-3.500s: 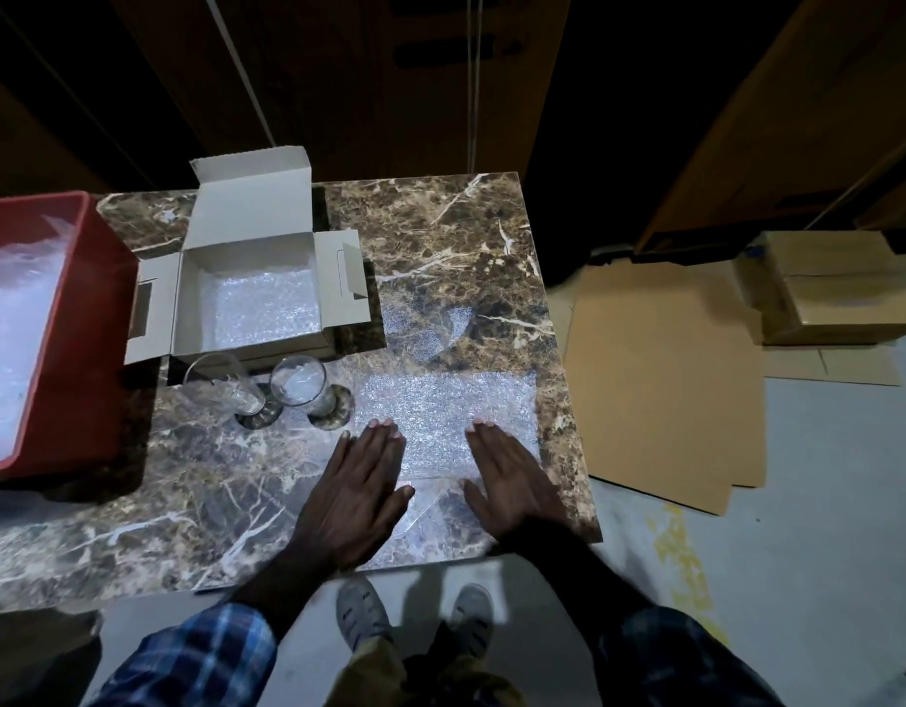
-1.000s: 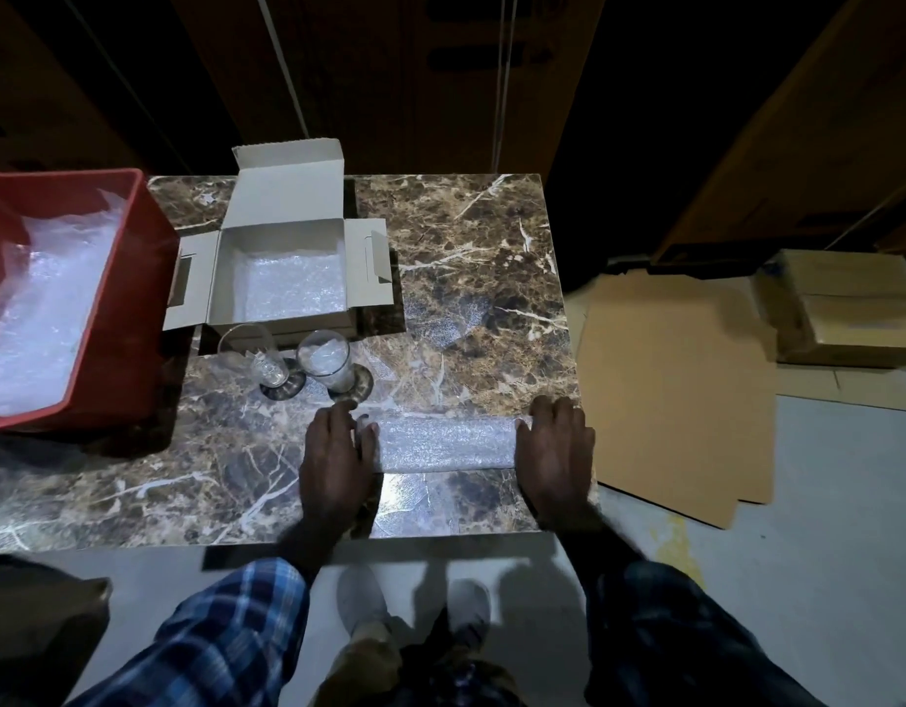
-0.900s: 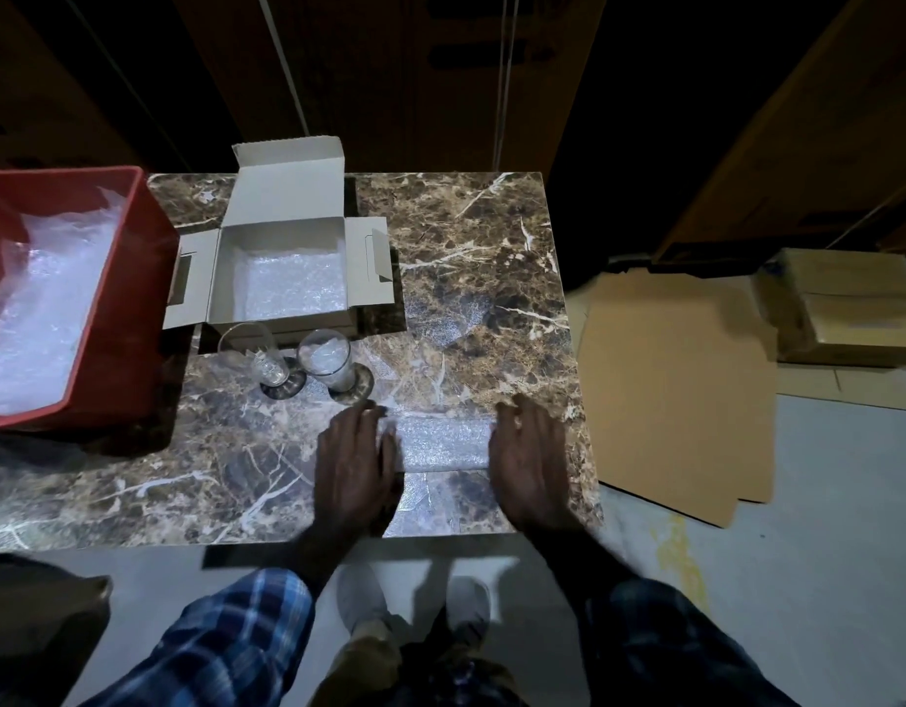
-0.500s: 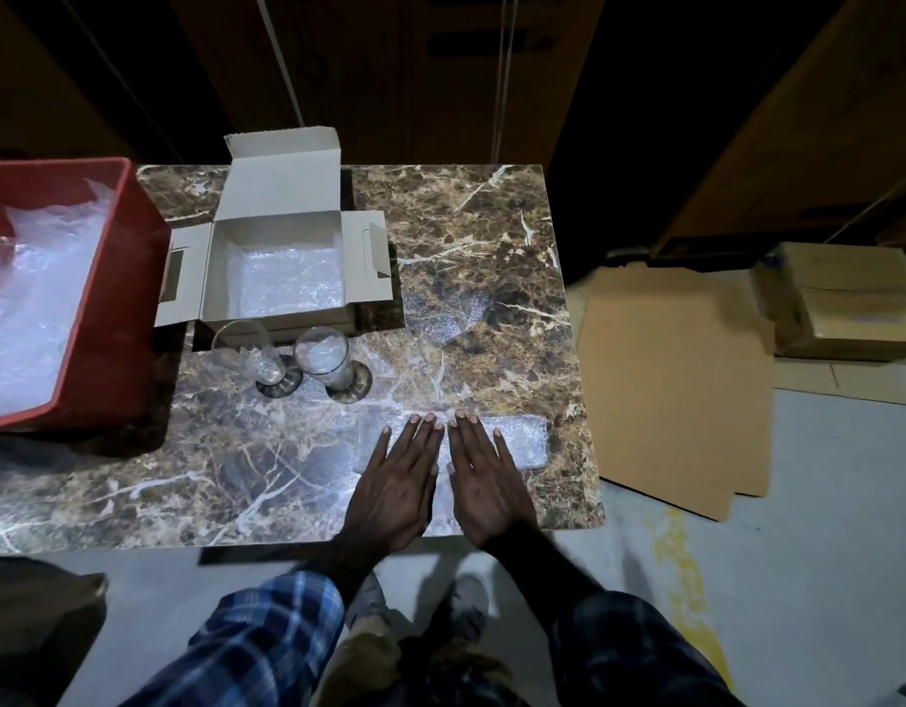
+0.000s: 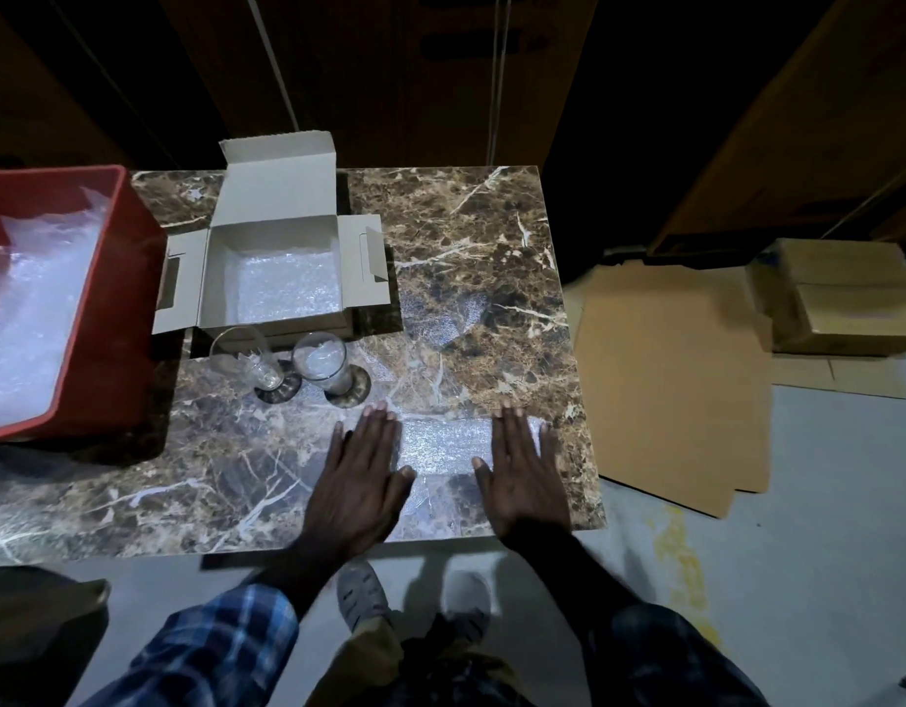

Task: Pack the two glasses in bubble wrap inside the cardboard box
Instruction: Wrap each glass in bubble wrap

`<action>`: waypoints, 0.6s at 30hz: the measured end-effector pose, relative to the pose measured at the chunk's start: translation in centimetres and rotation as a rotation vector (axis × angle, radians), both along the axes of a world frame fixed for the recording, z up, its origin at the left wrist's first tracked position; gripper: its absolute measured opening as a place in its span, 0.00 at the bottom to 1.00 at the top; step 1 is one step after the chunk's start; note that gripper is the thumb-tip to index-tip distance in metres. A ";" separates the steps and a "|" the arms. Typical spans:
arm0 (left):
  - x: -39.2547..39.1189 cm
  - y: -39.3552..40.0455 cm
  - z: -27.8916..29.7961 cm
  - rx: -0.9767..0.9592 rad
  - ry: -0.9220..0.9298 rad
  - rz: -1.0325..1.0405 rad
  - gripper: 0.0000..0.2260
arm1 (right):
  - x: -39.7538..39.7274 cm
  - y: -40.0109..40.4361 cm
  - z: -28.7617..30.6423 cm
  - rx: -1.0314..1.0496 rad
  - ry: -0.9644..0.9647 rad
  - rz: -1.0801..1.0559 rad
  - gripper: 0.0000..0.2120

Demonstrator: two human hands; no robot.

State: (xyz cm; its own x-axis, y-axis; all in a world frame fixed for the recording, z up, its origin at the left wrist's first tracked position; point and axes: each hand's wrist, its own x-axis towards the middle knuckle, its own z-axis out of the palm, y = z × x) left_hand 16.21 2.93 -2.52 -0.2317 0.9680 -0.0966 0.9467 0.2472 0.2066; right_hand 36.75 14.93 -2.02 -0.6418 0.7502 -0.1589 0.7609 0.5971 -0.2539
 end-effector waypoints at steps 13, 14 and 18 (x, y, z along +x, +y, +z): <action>-1.1 -0.7 -1.2 -0.024 0.006 -0.111 0.32 | 2.8 -0.1 -2.5 0.072 -0.014 -0.063 0.35; -1.4 -0.9 -1.2 -0.012 0.018 -0.107 0.32 | 3.1 0.0 -2.5 0.097 0.008 -0.063 0.34; -1.0 -0.4 -0.9 0.075 0.075 -0.184 0.30 | 2.8 -0.2 -3.0 0.297 0.158 0.162 0.23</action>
